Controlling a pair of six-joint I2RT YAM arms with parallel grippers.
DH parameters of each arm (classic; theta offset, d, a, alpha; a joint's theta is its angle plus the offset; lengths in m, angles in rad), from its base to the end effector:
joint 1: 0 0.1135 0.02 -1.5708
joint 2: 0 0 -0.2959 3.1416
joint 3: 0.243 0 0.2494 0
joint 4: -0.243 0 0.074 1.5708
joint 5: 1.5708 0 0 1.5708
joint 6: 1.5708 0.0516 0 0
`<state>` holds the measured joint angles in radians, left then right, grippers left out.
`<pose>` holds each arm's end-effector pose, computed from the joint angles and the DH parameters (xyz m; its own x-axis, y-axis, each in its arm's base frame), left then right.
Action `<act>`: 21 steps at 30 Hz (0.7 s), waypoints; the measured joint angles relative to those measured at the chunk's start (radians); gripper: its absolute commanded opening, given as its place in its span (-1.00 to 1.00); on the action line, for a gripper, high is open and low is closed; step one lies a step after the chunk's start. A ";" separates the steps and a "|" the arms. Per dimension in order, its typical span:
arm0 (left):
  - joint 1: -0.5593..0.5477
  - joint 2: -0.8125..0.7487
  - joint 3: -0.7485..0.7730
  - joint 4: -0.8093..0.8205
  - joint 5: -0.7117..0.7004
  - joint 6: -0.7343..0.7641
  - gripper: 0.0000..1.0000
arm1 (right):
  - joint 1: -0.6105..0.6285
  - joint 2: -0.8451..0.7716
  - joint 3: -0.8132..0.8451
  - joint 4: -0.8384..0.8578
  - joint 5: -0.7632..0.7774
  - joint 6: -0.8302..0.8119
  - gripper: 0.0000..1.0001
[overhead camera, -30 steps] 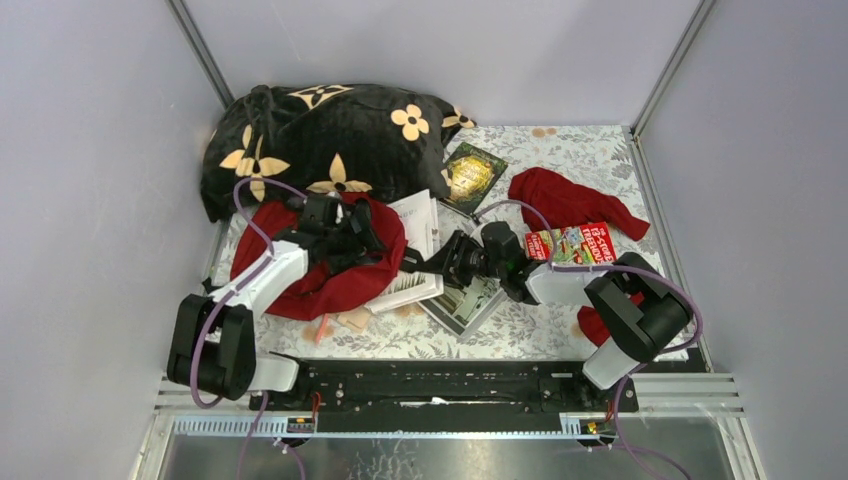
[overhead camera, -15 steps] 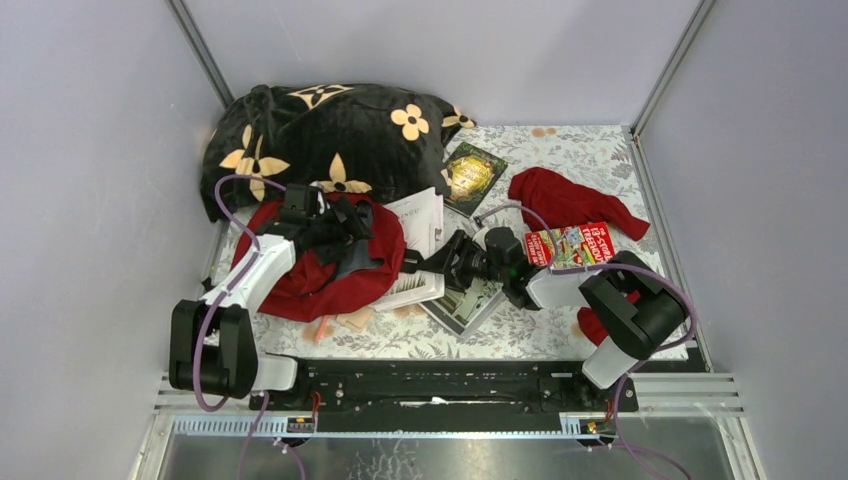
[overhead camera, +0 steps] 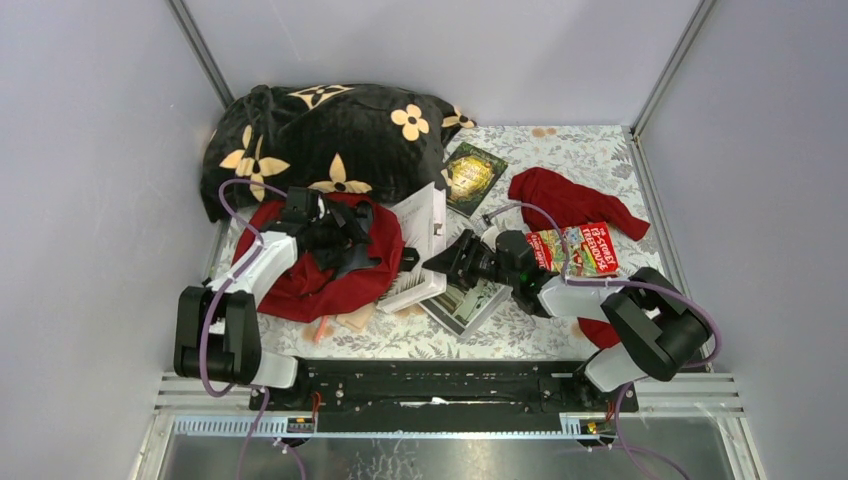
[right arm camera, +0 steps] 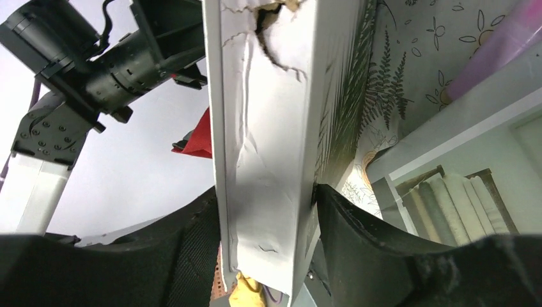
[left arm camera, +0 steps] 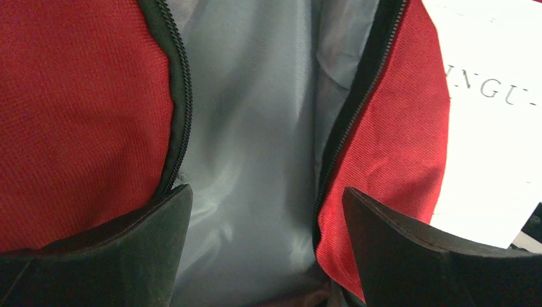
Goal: Pack the student bag
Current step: Pick up the book from the center of the board.
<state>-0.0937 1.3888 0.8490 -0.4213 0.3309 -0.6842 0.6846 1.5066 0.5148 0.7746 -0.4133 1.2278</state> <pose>0.2725 -0.0424 0.2309 -0.8055 -0.5247 -0.2754 -0.3038 0.7647 -0.5683 0.2209 0.2071 0.2129 -0.8877 0.3887 -0.2469 -0.1397 0.2835 0.9487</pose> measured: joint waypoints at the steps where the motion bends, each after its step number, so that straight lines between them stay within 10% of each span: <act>1: 0.002 0.012 0.001 0.000 0.002 0.001 0.89 | 0.000 -0.009 -0.002 0.000 0.000 -0.003 0.09; 10: 0.004 0.053 0.031 0.002 0.013 0.005 0.89 | 0.000 0.067 0.006 0.016 -0.019 -0.016 0.33; 16: 0.004 0.053 0.036 0.004 0.023 0.005 0.89 | 0.000 0.140 0.085 -0.010 -0.045 -0.038 -0.39; 21: 0.004 0.045 0.048 0.000 0.025 0.017 0.95 | -0.018 0.090 0.089 -0.129 -0.044 -0.080 -0.60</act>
<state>-0.0895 1.4338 0.8970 -0.4213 0.3561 -0.6670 0.6662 1.5970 0.6041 0.6456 -0.4576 1.1473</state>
